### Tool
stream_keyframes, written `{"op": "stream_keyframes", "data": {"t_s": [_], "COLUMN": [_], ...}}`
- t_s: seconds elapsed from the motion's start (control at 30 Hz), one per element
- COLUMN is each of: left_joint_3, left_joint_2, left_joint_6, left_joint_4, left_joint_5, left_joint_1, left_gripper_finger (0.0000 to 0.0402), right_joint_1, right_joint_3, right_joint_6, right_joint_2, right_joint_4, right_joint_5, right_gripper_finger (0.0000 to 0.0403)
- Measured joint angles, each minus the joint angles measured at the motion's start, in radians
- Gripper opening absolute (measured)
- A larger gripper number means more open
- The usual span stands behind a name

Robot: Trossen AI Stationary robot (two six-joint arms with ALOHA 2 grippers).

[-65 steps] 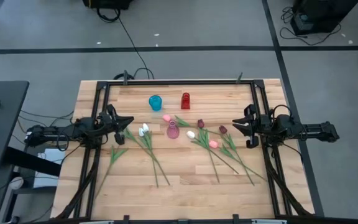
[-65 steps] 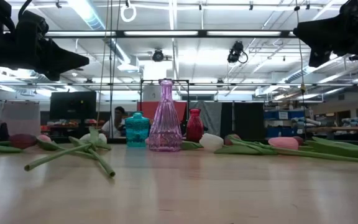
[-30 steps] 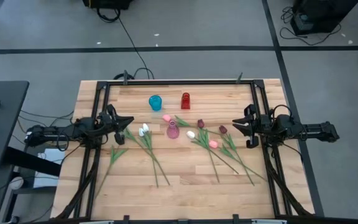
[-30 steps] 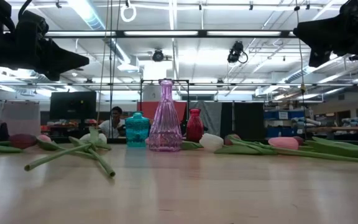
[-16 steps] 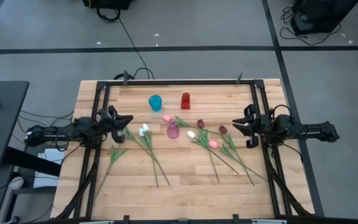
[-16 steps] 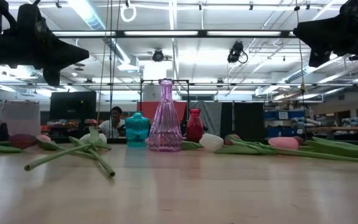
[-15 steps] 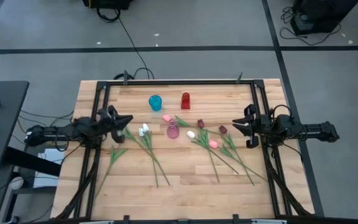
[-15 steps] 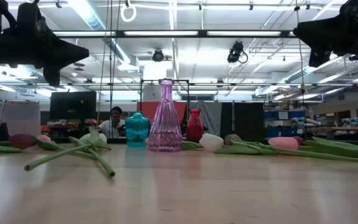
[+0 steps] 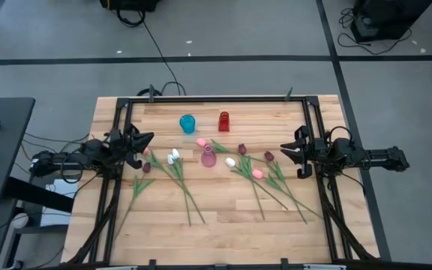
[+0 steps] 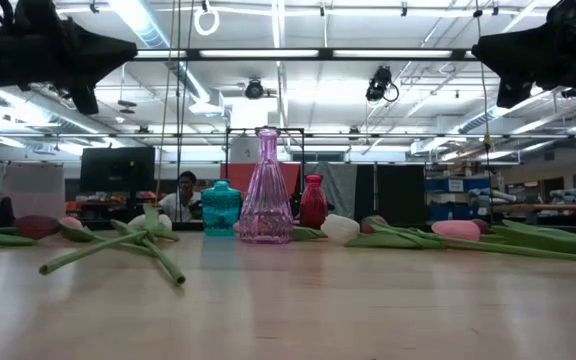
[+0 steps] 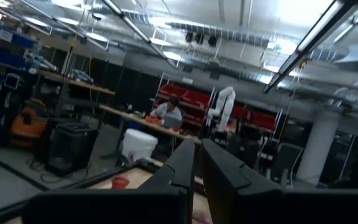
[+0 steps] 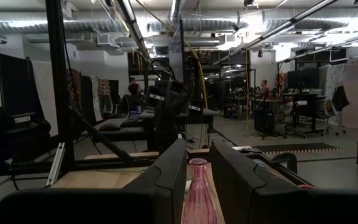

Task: Sort flowers into vase by color
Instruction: Put the middle white tulip into the purple vase

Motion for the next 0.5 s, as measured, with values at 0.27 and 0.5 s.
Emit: {"op": "stream_keyframes", "data": {"t_s": [0.27, 0.5], "left_joint_3": [0.037, 0.179], "left_joint_2": [0.116, 0.442], "left_joint_6": [-0.082, -0.188], "left_joint_4": [-0.008, -0.042], "left_joint_5": [0.010, 0.074], "left_joint_1": [0.000, -0.006], "left_gripper_finger": [0.0035, 0.0035], "right_joint_1": [-0.001, -0.006], "right_joint_3": [0.000, 0.000], "right_joint_6": [-0.008, 0.053], "right_joint_2": [0.000, 0.004], "right_joint_4": [0.183, 0.234], "right_joint_5": [0.061, 0.077], "right_gripper_finger": [0.0087, 0.0087]}}
